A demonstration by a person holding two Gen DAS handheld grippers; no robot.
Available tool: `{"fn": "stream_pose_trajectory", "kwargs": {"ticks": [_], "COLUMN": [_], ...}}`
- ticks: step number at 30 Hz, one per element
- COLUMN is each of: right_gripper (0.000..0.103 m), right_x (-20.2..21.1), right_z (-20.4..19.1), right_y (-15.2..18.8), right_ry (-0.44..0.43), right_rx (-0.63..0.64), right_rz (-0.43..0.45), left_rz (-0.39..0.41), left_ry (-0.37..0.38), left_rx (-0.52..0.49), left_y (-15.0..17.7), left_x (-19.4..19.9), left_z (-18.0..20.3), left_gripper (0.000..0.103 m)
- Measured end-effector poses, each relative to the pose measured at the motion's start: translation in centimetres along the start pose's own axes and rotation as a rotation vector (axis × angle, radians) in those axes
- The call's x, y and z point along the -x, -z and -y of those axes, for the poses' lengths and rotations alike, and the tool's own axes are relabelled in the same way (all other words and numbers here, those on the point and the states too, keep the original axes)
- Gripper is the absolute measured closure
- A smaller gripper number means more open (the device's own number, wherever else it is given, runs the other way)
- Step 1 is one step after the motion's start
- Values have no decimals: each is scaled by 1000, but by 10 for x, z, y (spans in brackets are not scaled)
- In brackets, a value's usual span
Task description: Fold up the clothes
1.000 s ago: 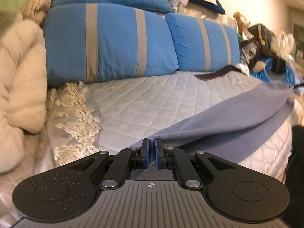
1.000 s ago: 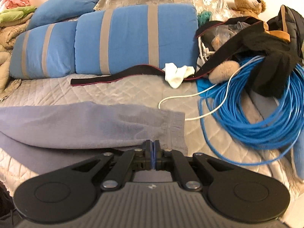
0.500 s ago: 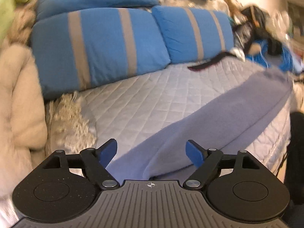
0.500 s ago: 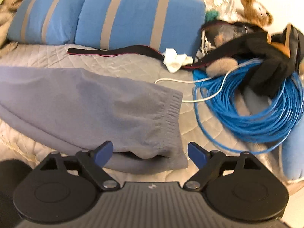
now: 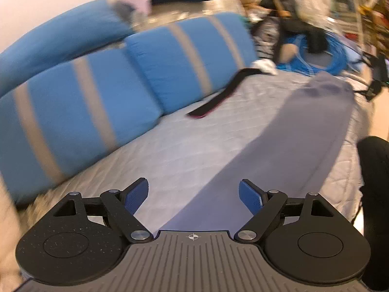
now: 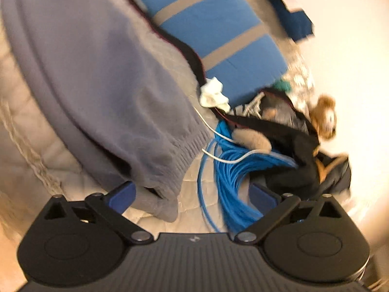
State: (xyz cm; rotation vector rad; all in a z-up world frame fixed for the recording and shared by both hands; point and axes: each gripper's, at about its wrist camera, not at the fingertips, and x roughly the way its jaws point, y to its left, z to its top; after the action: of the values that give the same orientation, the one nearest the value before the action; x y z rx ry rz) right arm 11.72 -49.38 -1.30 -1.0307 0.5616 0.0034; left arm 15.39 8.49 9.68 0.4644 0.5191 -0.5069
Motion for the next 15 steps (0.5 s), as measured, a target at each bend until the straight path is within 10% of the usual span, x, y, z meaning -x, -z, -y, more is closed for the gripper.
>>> {"fn": "stream_pose_trajectory", "kwargs": {"ticks": [5, 7, 8, 15], "right_gripper": [18, 77, 91, 101], "right_x": [-9, -11, -12, -13], "right_z": [-26, -31, -31, 18], "right_y": [-3, -5, -7, -31], "right_ry": [42, 35, 25, -46], "right_rx": [215, 300, 336, 282], "right_rz": [36, 43, 46, 62], "left_rz": [29, 34, 37, 52], "left_ry": [82, 130, 153, 180], "left_rx": [-108, -127, -136, -310], "left_y": [-28, -36, -39, -52], "left_x": [-25, -35, -41, -82], "left_z": [55, 76, 87, 170], "left_gripper": [21, 21, 21, 21]}}
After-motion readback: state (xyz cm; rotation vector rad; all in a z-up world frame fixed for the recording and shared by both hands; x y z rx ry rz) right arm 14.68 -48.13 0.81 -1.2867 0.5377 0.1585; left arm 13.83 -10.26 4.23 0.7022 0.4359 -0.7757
